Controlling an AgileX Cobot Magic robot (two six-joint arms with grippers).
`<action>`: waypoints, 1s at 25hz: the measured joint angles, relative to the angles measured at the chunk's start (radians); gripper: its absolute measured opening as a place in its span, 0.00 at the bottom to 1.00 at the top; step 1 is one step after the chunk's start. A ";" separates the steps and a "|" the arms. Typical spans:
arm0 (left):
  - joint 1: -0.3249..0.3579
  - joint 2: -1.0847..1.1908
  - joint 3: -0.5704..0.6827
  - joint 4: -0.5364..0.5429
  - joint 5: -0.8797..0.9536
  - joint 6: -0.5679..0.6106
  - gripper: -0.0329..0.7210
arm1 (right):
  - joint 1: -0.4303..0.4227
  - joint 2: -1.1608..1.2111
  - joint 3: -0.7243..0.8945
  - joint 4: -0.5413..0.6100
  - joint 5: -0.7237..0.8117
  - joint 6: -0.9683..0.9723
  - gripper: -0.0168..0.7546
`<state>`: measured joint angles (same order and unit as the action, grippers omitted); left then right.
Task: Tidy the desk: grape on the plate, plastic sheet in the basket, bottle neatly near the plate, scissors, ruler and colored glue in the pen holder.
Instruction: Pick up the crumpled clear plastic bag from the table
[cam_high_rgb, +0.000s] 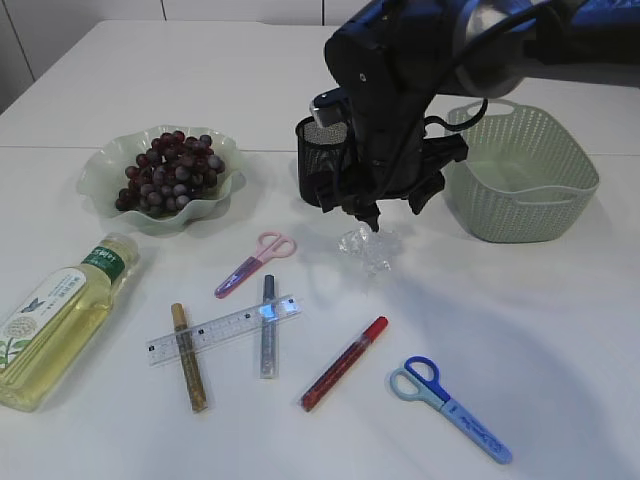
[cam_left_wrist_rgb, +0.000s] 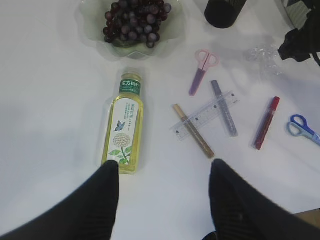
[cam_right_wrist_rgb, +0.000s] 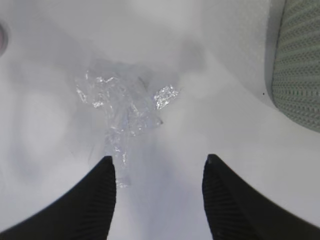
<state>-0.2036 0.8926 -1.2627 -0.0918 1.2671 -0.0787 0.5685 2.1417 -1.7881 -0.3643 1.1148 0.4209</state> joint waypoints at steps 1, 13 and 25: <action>0.000 0.000 0.000 0.002 0.000 0.000 0.61 | 0.000 0.000 0.000 0.005 0.000 0.000 0.59; 0.000 -0.001 0.000 0.007 0.000 -0.012 0.61 | 0.000 0.000 0.000 -0.012 -0.085 0.000 0.59; -0.009 -0.017 0.034 -0.013 0.000 -0.014 0.61 | -0.030 0.040 -0.002 0.079 -0.100 0.090 0.62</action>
<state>-0.2129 0.8753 -1.2288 -0.1051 1.2671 -0.0931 0.5388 2.1814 -1.7902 -0.2853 1.0146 0.5105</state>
